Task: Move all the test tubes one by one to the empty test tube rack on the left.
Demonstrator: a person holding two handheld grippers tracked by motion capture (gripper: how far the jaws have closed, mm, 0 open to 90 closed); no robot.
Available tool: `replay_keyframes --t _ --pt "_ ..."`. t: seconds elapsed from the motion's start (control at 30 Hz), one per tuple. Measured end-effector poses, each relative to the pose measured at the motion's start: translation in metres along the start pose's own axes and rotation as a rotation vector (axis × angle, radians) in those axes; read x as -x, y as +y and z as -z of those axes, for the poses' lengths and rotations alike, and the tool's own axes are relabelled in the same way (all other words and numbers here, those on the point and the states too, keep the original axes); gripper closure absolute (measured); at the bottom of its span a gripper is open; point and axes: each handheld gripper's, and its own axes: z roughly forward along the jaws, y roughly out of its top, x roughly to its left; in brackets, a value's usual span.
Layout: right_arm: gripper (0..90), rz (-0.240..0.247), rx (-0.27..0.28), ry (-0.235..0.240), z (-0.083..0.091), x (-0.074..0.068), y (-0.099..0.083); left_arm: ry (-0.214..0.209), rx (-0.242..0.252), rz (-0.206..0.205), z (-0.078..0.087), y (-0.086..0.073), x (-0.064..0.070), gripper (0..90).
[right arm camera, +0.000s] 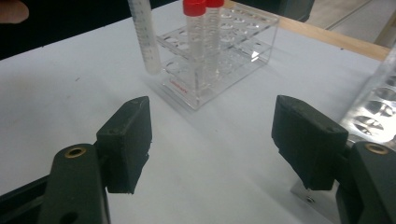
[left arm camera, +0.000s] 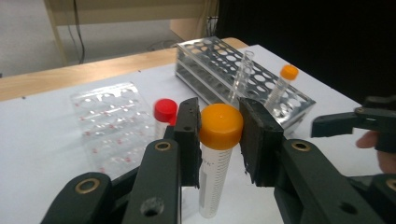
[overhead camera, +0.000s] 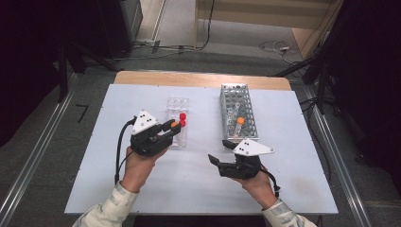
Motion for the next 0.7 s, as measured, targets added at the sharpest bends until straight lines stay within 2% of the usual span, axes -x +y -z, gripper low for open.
replay_keyframes --t 0.17,0.4,0.53,0.7 --pt "27.5 -0.014 0.0 -0.023 0.007 0.008 -0.003 0.046 0.01 0.0 -0.003 0.012 -0.012 70.3" --pt "27.6 -0.021 -0.005 -0.04 0.008 0.014 -0.005 0.105 0.027 -0.001 -0.017 0.027 -0.021 70.3" --pt "27.7 -0.021 -0.007 -0.043 0.008 0.014 -0.005 0.134 0.036 -0.015 -0.025 0.03 -0.022 70.3" --pt "27.8 -0.024 -0.006 -0.044 0.008 0.014 -0.005 0.165 0.023 -0.031 -0.037 0.027 -0.023 70.3"
